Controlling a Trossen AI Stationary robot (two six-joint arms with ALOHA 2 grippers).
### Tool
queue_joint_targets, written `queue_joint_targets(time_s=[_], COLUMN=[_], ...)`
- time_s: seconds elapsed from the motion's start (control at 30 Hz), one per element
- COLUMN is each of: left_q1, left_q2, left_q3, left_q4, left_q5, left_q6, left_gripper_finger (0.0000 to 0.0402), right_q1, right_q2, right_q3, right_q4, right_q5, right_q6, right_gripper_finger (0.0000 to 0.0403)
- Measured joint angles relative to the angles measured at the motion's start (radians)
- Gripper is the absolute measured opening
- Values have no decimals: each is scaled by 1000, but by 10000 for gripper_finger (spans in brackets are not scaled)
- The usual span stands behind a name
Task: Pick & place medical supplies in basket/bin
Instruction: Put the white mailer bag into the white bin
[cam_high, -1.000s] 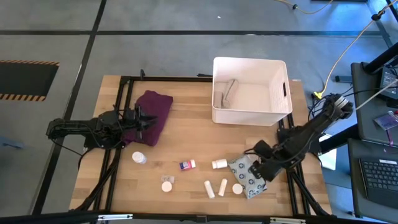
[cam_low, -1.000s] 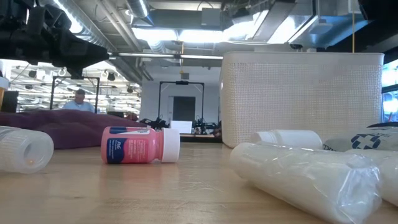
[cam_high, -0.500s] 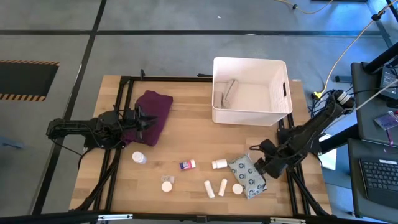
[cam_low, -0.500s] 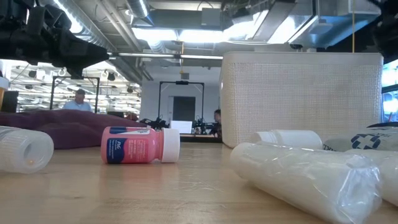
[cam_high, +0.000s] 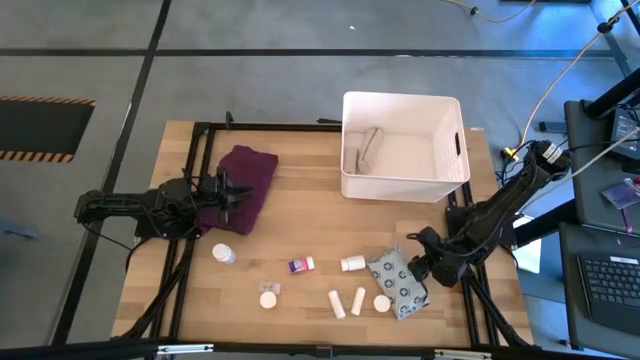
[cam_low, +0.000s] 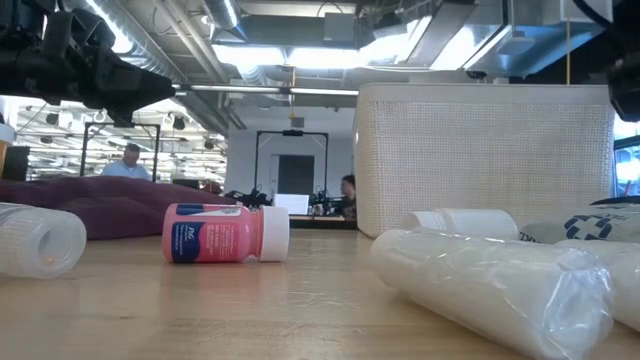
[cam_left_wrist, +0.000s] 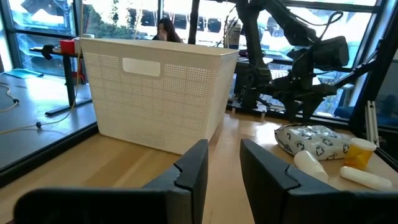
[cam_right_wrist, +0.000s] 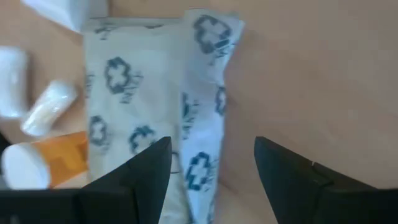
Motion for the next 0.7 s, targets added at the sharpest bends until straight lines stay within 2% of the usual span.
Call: queue_joint_targets(time_s=[0.33, 0.47, 0.7], left_q1=[0, 0, 0], left_q2=[0, 0, 0], left_q3=[0, 0, 0], left_q4=[-2, -2, -3], left_q5=[0, 1, 4], left_q6=[1, 1, 3], left_gripper_finger=[88, 88, 88], right_q1=[0, -1, -1], right_q2=[21, 75, 186], right_q3=[-1, -1, 4], right_q4=[52, 69, 233], right_q5=[-40, -71, -66], right_q6=[9, 9, 4], right_gripper_finger=[232, 232, 232])
